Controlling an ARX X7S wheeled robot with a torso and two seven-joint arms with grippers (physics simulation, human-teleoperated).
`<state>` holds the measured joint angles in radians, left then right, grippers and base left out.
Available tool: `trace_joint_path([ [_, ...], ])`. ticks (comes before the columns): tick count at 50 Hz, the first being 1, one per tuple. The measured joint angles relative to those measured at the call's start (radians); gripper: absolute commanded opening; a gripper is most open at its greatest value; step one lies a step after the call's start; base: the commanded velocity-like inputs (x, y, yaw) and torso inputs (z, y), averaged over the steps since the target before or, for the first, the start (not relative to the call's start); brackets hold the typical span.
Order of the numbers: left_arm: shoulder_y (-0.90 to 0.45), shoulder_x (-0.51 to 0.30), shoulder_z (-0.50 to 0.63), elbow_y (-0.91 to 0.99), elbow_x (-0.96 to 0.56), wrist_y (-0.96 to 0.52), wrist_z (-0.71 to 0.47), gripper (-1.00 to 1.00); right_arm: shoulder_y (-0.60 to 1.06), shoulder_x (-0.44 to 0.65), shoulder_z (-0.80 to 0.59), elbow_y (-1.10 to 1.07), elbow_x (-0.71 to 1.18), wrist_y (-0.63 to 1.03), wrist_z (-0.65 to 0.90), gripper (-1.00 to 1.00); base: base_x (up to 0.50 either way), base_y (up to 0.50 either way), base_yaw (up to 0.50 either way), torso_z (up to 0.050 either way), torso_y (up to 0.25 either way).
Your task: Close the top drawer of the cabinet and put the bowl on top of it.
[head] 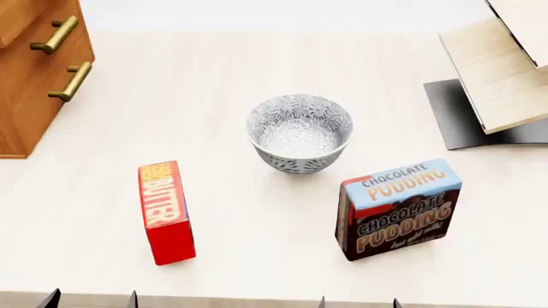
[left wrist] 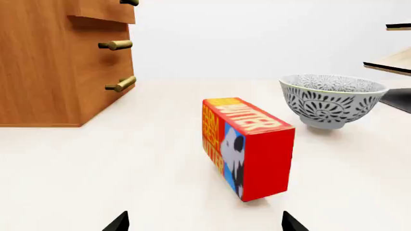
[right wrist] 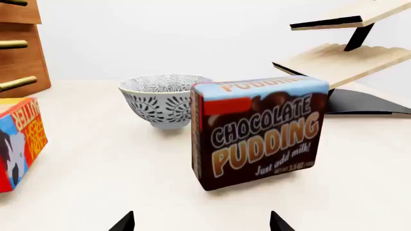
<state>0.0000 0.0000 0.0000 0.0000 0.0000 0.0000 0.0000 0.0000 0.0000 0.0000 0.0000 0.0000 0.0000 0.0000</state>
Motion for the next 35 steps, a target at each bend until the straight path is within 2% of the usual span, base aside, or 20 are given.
trace_joint_path([
  [13,0.003,-0.030,0.029,0.049,-0.012,-0.007,-0.034,1.00,0.004,0.027,-0.042,-0.057,0.046,0.071,0.023,1.00,0.00,0.00,0.00,0.000,0.000],
  [35,-0.048,-0.082,0.070,0.426,0.022,-0.215,-0.098,1.00,0.126,0.141,-0.119,-0.535,-0.001,0.452,0.069,1.00,0.00,0.00,0.00,0.000,0.000],
])
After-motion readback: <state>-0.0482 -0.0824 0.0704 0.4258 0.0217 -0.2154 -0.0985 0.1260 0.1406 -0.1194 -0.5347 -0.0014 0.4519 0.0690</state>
